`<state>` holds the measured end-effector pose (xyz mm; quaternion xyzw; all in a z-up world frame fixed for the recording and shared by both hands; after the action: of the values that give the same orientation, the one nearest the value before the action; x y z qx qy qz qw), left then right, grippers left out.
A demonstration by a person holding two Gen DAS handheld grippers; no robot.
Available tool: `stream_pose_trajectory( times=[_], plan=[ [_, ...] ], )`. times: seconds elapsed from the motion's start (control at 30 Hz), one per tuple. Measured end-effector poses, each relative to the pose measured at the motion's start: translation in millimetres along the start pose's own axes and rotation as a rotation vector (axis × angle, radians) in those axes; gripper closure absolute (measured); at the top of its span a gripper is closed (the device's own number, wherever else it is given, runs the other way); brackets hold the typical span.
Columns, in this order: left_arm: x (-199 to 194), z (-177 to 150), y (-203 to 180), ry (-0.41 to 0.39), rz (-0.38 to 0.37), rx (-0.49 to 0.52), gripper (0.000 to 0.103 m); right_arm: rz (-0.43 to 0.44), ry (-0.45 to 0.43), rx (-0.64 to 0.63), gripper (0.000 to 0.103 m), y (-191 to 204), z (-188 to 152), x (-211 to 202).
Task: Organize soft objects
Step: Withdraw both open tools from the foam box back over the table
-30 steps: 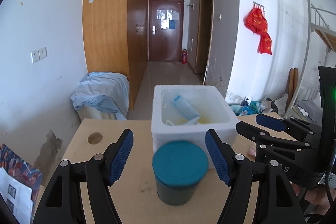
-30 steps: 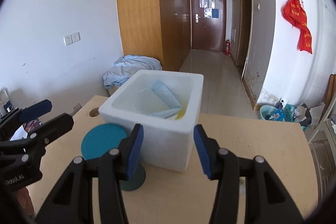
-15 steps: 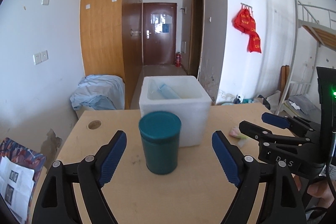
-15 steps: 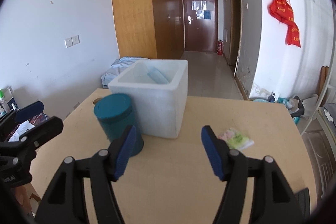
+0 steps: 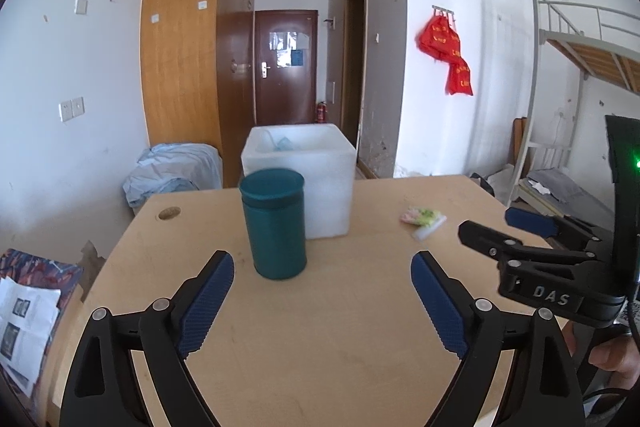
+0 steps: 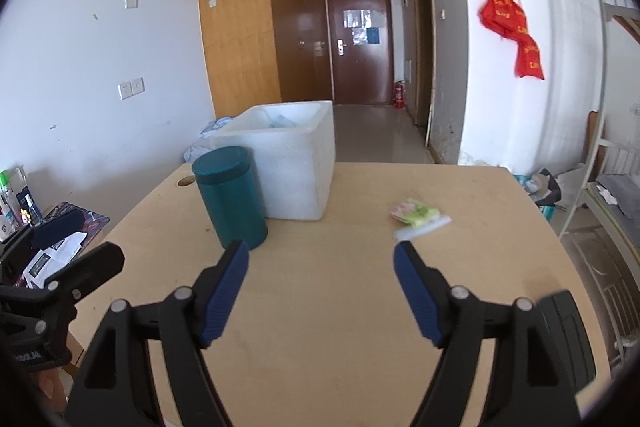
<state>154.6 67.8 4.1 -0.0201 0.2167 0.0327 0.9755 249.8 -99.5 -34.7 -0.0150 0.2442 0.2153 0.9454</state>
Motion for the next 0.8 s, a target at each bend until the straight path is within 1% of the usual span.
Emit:
stream_pose_trajectory(
  times=[0.17,0.47,0.63,0.8],
  plan=[
    [-14.5,-20.4,-10.7,0.004,-0.017,0.010,0.013,-0.017,-0.002,0.023,0.024,-7.7,-17.9,-18.5],
    [-37.5,-38.9,-41.5,-0.012,-0.066,0.053,0.012,-0.053,-0.024,0.055,0.024,-26.3,-43.7,-53.4],
    [-41.8,-46.4,-68.7,-0.013,-0.110,0.090,0.012,-0.085,-0.047,0.066,0.024,-38.4,-42.3,-67.2],
    [-29.7,-48.2,-89.5,-0.007,-0.134,0.117,0.012,-0.111,-0.051,0.060,0.024,-52.8,-35.2,-64.3]
  ],
)
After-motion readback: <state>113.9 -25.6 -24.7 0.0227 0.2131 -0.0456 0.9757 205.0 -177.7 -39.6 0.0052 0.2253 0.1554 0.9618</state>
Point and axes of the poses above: each gripper's, at about its wrist camera, not at the fingertips, and x roughly the way its jaws point, y to its left, z to its top, the point moved 6 cm from there along x, roughly the way its jaws point, and after that the axes turned 2 degrees about -y, right-handed, at the moved point
